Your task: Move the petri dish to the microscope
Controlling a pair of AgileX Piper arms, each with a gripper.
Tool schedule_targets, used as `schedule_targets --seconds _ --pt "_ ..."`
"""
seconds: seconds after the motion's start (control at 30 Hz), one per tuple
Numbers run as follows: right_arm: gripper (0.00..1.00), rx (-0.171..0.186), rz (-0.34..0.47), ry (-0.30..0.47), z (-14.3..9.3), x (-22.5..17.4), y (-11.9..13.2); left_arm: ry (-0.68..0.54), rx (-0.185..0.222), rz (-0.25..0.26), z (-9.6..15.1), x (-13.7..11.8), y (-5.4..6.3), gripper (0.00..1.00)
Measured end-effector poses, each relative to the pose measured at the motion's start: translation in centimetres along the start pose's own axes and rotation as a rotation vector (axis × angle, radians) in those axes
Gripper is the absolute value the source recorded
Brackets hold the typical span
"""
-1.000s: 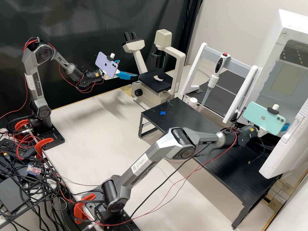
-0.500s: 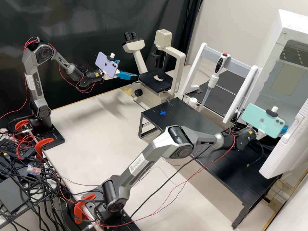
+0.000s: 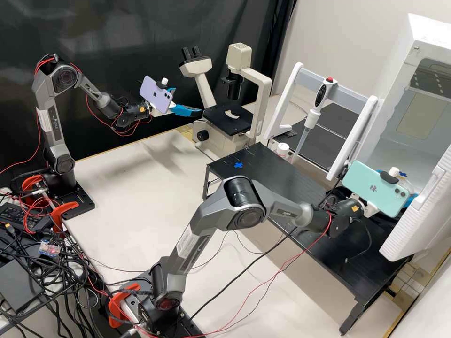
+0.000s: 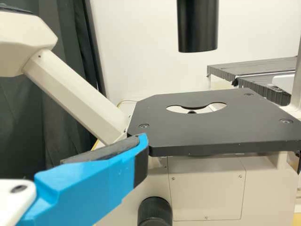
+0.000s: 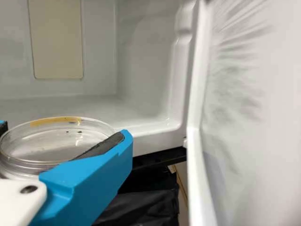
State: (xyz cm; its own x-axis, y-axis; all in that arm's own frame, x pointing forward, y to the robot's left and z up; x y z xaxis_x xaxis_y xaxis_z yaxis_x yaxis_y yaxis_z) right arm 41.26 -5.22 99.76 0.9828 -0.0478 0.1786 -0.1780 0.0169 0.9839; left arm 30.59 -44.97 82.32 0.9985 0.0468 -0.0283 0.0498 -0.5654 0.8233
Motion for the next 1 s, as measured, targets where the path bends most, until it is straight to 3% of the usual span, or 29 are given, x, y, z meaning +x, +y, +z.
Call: schedule_targets --seconds 0.17,0.3,0.5,0.67,0.87,1.0 --pt "0.0 0.021 0.054 0.062 -0.7 -4.0 0.6 0.0 0.0 0.0 0.0 0.0 0.0 1.0" --pt "0.0 0.031 0.063 0.126 -2.0 -7.6 -0.3 0.0 0.0 0.0 0.0 0.0 0.0 1.0" --pt "0.0 0.064 0.003 0.22 -5.5 -12.8 -3.6 0.0 0.0 0.0 0.0 0.0 0.0 1.0" --pt "0.0 0.03 -0.098 0.335 -9.4 -16.2 -7.4 0.0 0.0 0.0 0.0 0.0 0.0 1.0" --pt "0.0 -0.049 -0.227 0.545 -15.6 -20.6 -13.0 0.0 0.0 0.0 0.0 0.0 0.0 1.0" --pt "0.0 -0.062 -0.251 0.596 -18.1 -22.1 -15.3 0.0 0.0 0.0 0.0 0.0 0.0 1.0"
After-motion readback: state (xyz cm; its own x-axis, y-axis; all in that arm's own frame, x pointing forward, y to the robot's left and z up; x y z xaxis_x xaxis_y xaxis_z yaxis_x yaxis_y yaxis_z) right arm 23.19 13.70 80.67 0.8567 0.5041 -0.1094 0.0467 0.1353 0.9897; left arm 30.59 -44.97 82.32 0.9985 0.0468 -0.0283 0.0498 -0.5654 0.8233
